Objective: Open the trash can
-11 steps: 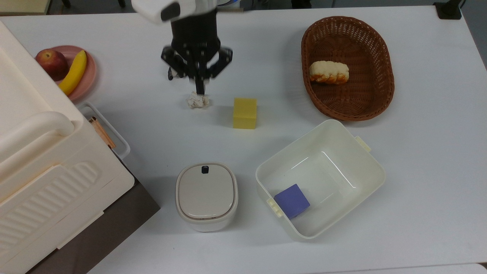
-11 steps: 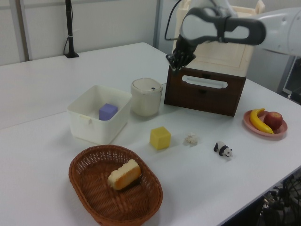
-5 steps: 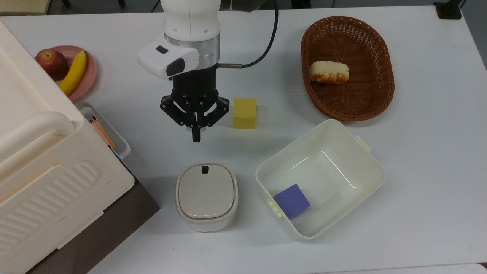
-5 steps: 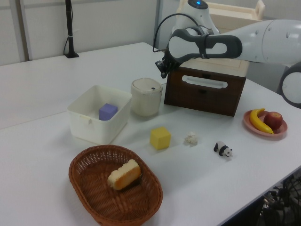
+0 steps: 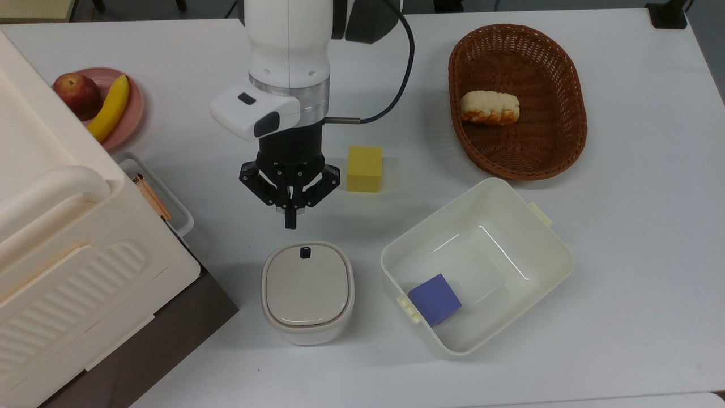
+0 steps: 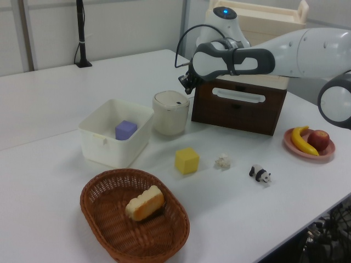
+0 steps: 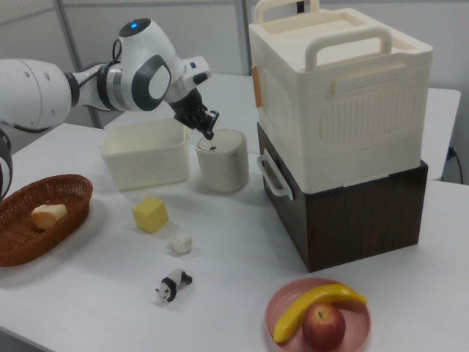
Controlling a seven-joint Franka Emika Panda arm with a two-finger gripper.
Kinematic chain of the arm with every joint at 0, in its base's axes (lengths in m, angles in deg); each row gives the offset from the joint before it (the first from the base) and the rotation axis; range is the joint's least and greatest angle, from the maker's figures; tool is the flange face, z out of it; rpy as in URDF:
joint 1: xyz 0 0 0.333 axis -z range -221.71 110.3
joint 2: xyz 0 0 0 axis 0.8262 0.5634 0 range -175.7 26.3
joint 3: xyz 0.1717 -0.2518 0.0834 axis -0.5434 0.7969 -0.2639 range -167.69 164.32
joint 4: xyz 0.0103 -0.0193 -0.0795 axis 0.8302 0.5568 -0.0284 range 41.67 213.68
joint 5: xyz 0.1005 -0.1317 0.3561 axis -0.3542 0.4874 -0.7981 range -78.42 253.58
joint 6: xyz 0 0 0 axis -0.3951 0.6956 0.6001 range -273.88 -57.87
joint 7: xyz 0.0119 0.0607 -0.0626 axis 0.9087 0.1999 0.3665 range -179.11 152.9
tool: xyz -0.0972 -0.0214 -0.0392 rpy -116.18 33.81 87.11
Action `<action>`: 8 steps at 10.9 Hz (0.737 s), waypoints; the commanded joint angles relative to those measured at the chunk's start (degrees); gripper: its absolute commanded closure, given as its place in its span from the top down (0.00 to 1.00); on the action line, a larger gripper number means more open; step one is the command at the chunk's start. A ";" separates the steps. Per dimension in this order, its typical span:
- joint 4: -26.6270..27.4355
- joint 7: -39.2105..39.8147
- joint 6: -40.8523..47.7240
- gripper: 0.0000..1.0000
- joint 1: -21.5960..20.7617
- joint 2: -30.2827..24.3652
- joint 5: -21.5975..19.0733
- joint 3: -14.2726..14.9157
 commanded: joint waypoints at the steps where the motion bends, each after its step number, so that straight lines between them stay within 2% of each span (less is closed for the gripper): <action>1: -2.93 -0.53 -0.83 0.00 -0.34 3.00 2.25 0.02; 3: -4.52 -0.61 -0.92 0.00 -0.34 4.58 2.52 0.02; 8: -4.44 -1.93 -4.52 0.00 -0.52 6.08 2.61 -0.51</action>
